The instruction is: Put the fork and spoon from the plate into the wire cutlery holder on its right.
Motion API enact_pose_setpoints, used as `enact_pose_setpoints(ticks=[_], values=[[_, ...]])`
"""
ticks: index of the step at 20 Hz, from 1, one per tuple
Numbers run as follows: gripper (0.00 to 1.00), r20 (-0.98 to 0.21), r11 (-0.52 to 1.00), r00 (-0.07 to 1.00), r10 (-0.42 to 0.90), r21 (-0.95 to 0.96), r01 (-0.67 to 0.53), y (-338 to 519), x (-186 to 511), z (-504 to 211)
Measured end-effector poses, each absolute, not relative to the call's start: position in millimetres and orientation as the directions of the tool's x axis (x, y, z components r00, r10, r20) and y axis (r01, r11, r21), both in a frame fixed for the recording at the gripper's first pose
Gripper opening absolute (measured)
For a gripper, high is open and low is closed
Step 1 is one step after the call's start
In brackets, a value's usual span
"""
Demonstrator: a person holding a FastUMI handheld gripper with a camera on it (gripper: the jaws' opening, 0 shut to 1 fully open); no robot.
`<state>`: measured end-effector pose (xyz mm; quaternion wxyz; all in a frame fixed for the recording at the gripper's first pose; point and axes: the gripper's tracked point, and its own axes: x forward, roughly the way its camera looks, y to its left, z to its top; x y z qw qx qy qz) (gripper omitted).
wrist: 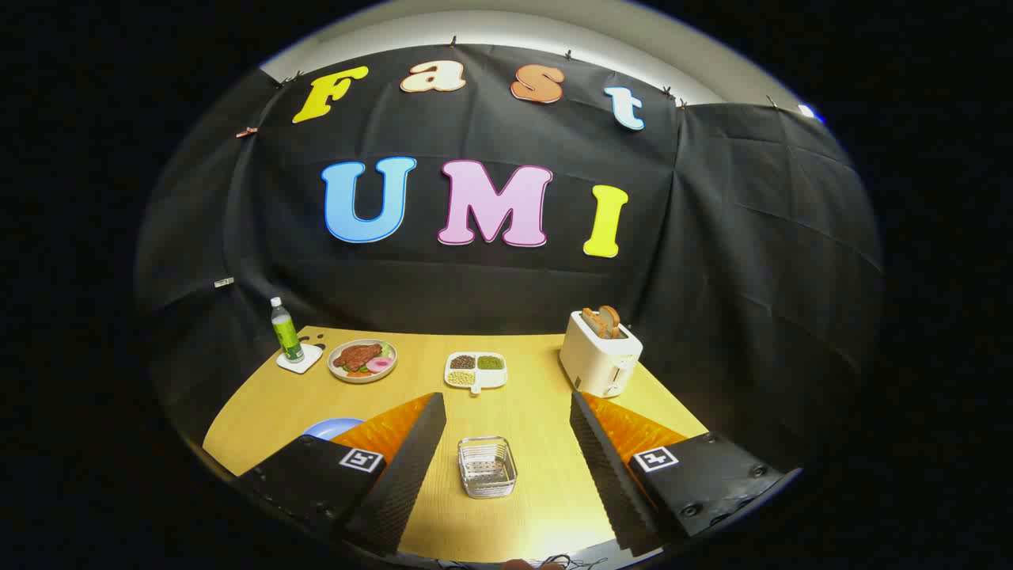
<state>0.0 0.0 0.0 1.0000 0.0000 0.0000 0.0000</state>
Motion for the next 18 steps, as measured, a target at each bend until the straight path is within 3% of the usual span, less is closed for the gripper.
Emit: enact_pose_setpoints(ticks=[9, 18], values=[[0.98, 0.008, 1.0, 1.0, 0.004, -0.017, -0.004, -1, 4, 4], [0.98, -0.005, 0.995, 0.995, 0.095, -0.032, -0.095, 34, 19, 6]])
